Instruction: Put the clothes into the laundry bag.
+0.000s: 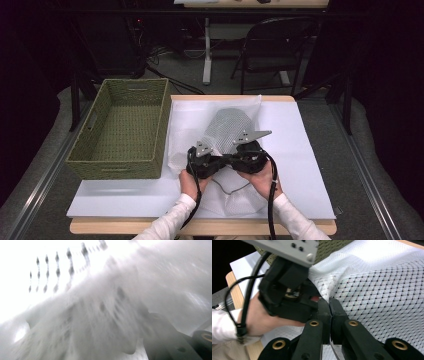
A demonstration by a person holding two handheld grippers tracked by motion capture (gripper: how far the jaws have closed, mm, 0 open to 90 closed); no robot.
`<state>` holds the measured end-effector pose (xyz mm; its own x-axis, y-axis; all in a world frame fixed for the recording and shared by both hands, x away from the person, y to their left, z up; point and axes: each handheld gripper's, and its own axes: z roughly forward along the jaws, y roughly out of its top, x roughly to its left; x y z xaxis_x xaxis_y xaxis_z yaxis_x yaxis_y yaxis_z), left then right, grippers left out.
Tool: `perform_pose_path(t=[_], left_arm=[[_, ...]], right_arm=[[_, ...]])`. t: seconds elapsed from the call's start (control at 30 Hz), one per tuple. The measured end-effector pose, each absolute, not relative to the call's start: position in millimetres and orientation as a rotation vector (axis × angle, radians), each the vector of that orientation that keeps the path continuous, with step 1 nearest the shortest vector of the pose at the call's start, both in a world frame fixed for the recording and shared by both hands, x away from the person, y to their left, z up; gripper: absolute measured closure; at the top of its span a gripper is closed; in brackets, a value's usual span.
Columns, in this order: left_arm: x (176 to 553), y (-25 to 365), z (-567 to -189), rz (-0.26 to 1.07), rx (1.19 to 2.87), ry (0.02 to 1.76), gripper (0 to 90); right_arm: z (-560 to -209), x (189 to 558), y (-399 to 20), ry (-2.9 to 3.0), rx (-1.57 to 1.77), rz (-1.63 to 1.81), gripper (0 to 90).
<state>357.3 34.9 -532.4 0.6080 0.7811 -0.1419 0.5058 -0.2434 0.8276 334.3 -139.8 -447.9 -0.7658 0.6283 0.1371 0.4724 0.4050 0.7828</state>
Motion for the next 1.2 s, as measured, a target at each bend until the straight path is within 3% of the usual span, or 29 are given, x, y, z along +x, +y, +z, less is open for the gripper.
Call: perform_pose_path(t=[0.5,0.73,0.9,1.2], left_arm=[[371.4,20.6,-542.6,0.43,1.97,1.057,64.5],[366.3,27.4,-540.0,0.345,2.037,1.014,38.4],[357.7,36.7,-535.1,0.302,2.078,0.972,26.4],[334.9,54.0,-518.5,0.286,2.219,0.881,22.3]], right_arm=[[-454.6,338.2,-142.5,2.491,1.013,1.251,89.0],[-453.2,338.4,-144.8,2.488,1.022,1.254,88.9],[-452.6,338.2,-145.0,2.482,1.011,1.25,88.9],[-452.8,338.7,-144.3,2.484,1.003,1.226,88.9]])
